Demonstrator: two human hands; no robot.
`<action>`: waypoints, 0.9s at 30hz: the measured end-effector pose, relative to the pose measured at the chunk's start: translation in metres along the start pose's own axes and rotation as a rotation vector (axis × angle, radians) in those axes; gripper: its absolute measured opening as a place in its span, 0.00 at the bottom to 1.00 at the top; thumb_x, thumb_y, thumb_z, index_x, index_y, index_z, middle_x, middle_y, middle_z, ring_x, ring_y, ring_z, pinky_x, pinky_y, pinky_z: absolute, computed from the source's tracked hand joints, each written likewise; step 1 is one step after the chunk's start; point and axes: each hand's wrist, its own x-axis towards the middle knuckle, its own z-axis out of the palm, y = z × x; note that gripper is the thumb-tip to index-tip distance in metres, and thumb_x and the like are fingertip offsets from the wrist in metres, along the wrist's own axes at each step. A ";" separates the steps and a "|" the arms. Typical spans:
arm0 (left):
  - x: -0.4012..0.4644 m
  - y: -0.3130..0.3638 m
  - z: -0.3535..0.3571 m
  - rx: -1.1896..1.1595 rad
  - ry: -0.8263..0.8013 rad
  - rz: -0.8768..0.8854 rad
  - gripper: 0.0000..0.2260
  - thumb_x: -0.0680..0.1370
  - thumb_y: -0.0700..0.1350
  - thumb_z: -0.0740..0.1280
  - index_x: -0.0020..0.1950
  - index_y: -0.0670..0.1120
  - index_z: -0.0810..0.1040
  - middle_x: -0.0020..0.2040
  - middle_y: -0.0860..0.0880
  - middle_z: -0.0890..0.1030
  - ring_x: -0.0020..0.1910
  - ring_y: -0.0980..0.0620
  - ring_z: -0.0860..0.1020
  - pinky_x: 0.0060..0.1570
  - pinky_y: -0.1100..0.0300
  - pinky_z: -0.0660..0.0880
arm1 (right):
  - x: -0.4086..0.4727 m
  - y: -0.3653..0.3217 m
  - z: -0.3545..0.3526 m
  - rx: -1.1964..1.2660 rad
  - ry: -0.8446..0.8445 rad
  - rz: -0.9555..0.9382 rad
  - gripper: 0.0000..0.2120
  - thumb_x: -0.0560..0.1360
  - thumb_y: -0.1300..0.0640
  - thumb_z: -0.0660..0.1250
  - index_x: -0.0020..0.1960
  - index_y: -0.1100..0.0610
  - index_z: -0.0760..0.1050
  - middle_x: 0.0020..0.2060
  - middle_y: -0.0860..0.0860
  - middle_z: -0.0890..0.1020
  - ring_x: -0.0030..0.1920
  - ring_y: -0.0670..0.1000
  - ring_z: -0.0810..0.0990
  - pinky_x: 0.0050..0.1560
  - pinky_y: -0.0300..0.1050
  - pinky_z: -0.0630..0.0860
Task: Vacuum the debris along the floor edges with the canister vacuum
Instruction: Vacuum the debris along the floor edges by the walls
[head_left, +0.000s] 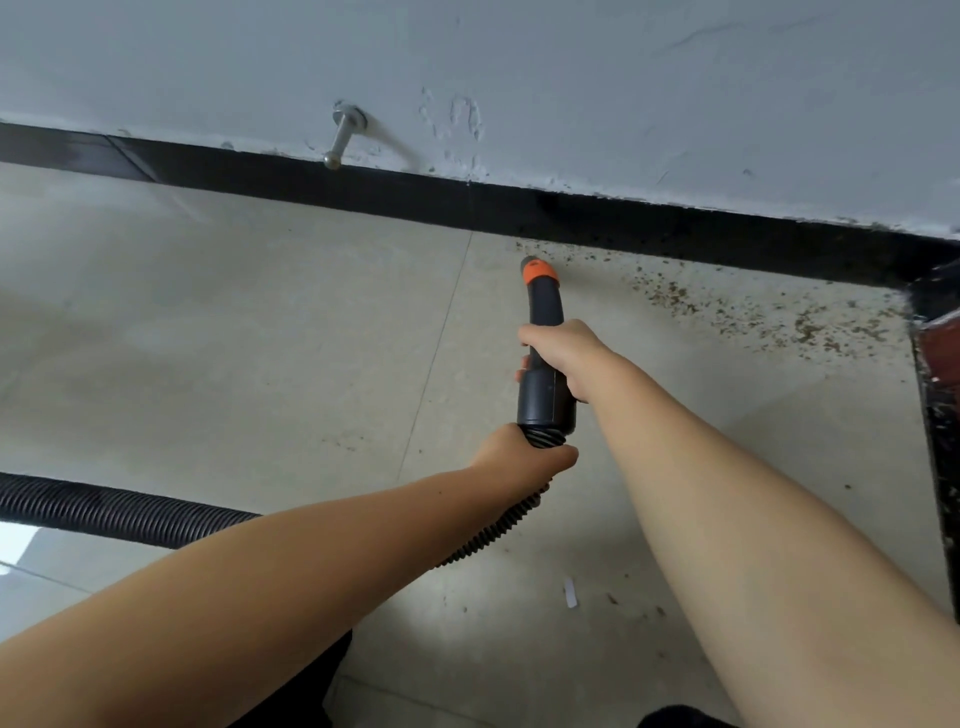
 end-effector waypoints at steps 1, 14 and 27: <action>-0.001 0.000 0.007 0.014 -0.021 0.003 0.07 0.71 0.46 0.69 0.43 0.46 0.72 0.32 0.48 0.76 0.28 0.51 0.74 0.32 0.60 0.76 | -0.002 0.005 -0.008 0.010 0.017 0.004 0.12 0.73 0.64 0.65 0.55 0.62 0.69 0.32 0.55 0.77 0.27 0.53 0.78 0.24 0.39 0.75; 0.000 0.028 0.064 0.171 -0.189 0.077 0.07 0.70 0.47 0.68 0.42 0.47 0.72 0.31 0.48 0.75 0.27 0.50 0.74 0.32 0.61 0.74 | -0.019 0.026 -0.094 0.169 0.246 0.052 0.07 0.74 0.63 0.65 0.50 0.61 0.69 0.33 0.56 0.77 0.30 0.54 0.79 0.30 0.44 0.77; 0.012 0.007 0.016 0.054 0.000 0.045 0.08 0.69 0.47 0.68 0.44 0.47 0.73 0.33 0.48 0.76 0.31 0.48 0.75 0.41 0.53 0.79 | 0.003 0.000 -0.023 0.049 0.084 0.007 0.10 0.74 0.64 0.65 0.54 0.62 0.69 0.33 0.56 0.77 0.27 0.53 0.78 0.22 0.38 0.74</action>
